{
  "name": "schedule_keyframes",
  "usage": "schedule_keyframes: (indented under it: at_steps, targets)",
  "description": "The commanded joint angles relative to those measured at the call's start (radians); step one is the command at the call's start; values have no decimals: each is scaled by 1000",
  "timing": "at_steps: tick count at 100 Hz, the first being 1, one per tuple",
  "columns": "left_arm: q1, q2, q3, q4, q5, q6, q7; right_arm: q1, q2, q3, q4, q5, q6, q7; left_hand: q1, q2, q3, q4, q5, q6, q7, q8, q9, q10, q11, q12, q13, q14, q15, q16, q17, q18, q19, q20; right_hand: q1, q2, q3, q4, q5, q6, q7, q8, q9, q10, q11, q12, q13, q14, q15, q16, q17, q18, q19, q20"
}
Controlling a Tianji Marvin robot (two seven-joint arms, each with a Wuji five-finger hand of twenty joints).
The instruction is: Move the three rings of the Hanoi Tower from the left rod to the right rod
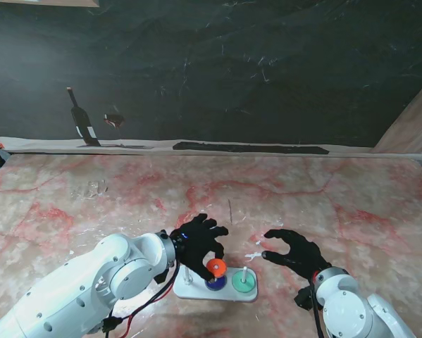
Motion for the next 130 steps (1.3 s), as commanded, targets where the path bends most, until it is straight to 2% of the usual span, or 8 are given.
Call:
schedule_keyframes:
  at_steps: [1, 33, 61, 130]
  targets:
    - [-3, 3, -3, -15, -2, -4, -5, -7, 1, -1, -6, 1, -1, 1, 32, 79, 37, 65, 83, -71, 35, 9, 6, -19, -5, -12, 9, 5, 6, -4, -12, 15, 5, 14, -44, -3, 9, 4, -24, 10, -8, -5, -30, 0, 15, 7, -17, -2, -7, 5, -6, 9, -16, -8]
    - [-5, 4, -11, -39, 5, -2, -23, -9, 0, 1, -6, 3, -2, -2, 34, 71, 34, 65, 90, -75, 39, 11, 8, -19, -1, -13, 11, 6, 14, -6, -13, 15, 8, 22, -44, -3, 9, 4, -24, 12, -8, -6, -31, -1, 16, 7, -17, -2, -7, 5, -6, 10, -16, -8]
    - [22, 7, -54, -79, 26, -3, -46, -11, 0, 3, -6, 6, -2, -4, 37, 63, 37, 63, 97, -78, 43, 12, 9, -20, 2, -14, 12, 7, 19, -8, -14, 16, 11, 29, -43, -3, 9, 4, -24, 12, -8, -6, -31, 0, 16, 7, -17, -1, -7, 5, -6, 11, -16, -7]
    - [195, 18, -253, -187, 174, -29, -131, -10, 0, 3, -4, 6, -4, -3, 32, 59, 38, 60, 101, -81, 45, 10, 10, -23, 5, -15, 15, 7, 30, -11, -15, 16, 12, 39, -43, 0, 7, 4, -24, 14, -8, -6, -30, 0, 16, 7, -17, -1, -7, 5, -6, 12, -16, -6]
